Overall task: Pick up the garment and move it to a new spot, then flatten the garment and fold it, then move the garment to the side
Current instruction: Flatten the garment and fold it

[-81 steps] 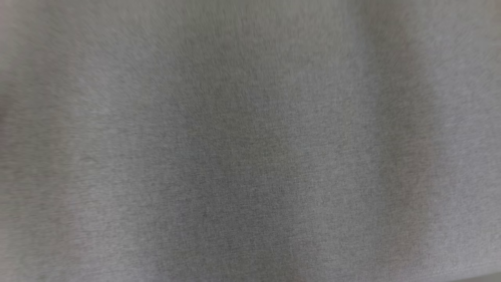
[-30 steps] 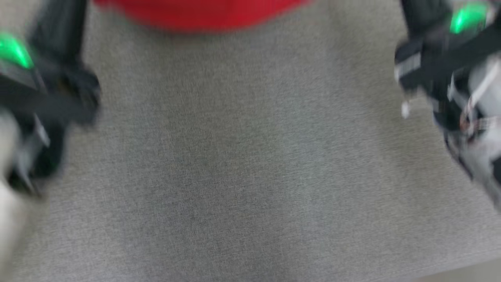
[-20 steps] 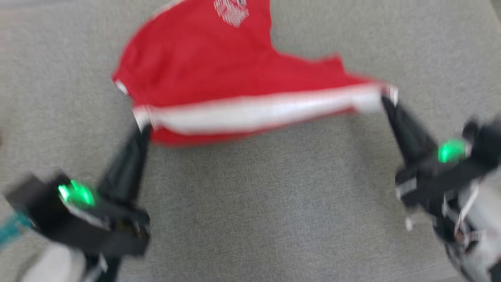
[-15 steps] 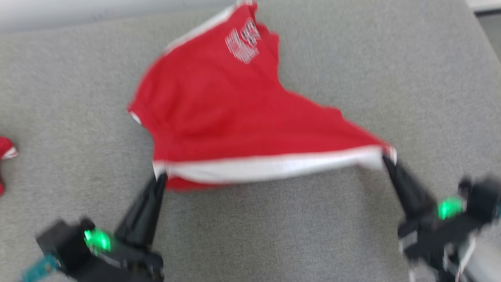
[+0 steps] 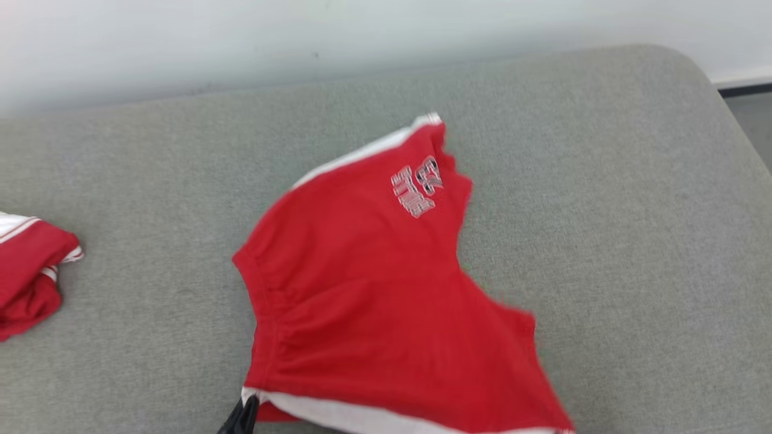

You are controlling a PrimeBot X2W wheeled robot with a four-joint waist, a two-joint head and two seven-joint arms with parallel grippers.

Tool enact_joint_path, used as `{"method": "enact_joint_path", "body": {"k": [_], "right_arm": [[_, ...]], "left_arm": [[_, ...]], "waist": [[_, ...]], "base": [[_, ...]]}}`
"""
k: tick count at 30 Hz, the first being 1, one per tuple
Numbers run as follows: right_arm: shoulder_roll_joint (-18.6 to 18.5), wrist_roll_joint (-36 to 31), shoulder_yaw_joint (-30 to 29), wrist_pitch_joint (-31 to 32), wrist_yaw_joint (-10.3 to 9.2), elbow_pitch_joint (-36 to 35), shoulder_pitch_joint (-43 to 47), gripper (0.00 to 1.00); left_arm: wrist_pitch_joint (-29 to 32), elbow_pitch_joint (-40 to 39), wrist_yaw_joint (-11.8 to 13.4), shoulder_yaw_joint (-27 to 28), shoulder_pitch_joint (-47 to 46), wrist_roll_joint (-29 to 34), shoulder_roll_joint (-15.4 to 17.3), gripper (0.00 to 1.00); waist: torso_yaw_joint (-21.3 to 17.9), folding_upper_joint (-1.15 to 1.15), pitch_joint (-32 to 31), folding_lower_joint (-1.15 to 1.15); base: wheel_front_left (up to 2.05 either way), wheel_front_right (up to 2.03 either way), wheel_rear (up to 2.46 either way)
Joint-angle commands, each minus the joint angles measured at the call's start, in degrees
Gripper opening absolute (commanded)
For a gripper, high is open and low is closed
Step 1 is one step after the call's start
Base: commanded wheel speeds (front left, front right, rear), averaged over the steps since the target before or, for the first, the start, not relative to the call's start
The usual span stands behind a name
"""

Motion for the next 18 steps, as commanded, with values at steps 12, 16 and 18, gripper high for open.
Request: {"method": "enact_joint_path", "body": {"k": [12,16,18], "right_arm": [[2.87,-2.92,-10.42,4.00,0.06,-4.24,-1.28,0.00],[1.43,-2.45,-13.29,6.12,0.06,-2.55,-9.98,0.00],[0.40,-2.84,-13.91,7.07,0.06,-0.72,-15.53,0.00]], "left_arm": [[-0.03,-1.07,-0.32,-1.97,-2.93,0.95,-0.84,0.00],[-0.04,-1.17,-0.32,-3.56,-7.93,0.41,-0.52,0.00],[-0.03,-0.47,-0.27,-4.97,-11.42,0.26,-0.39,0.00]], "waist": [[2.29,0.01,-1.59,0.01],[3.03,0.01,-0.28,0.01],[4.06,0.01,0.78,0.01]], "base": [[0.00,0.00,0.00],[0.00,0.00,0.00],[0.00,0.00,0.00]]}}
